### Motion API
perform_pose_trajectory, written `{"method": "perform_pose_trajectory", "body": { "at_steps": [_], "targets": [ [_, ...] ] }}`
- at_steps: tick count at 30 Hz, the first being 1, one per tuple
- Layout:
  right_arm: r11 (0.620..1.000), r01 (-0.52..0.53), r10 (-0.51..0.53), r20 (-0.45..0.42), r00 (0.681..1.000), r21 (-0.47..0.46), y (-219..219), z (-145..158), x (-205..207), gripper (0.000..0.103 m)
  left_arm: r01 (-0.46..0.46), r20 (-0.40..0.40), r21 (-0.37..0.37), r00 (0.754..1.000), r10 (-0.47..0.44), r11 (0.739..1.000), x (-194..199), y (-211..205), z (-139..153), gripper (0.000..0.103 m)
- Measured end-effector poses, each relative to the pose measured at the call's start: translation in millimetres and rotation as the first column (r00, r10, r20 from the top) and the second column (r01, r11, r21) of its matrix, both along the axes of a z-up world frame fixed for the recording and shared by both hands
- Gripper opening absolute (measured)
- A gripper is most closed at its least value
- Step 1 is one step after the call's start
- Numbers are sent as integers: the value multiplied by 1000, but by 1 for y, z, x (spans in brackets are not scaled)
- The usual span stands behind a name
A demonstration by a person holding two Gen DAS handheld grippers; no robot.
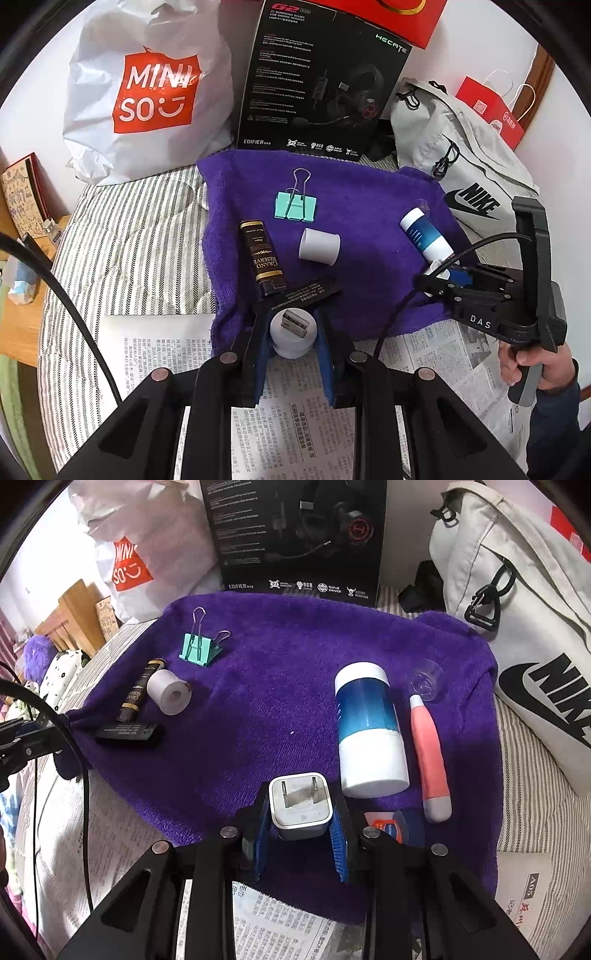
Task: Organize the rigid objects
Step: 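Carry both chargers over the towel and open the right gripper to drop its charger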
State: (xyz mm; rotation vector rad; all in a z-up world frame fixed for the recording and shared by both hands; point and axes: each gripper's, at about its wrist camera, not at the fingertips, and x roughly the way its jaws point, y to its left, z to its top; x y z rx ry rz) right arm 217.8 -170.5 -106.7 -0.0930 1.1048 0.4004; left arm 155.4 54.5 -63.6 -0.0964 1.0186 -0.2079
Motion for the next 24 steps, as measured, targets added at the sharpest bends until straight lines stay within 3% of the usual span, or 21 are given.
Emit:
{"method": "perform_pose_trajectory", "body": {
  "at_steps": [9,13,24],
  "targets": [
    [1000,-16,16,-9,1000,15,-1,0,1,31,4,-6,-17,1000,-4,1000,0,-2,0,23],
    [1000,-9,10,-28,1000,29,-5,3,-1,42,12,-10,-33,1000,-12,999,1,-6,0,23],
    [999,7,-7,-4,1000,42,-19,20,-15,42,49,-32,-29,998,-50,998,15,-26,-6,23]
  ]
}}
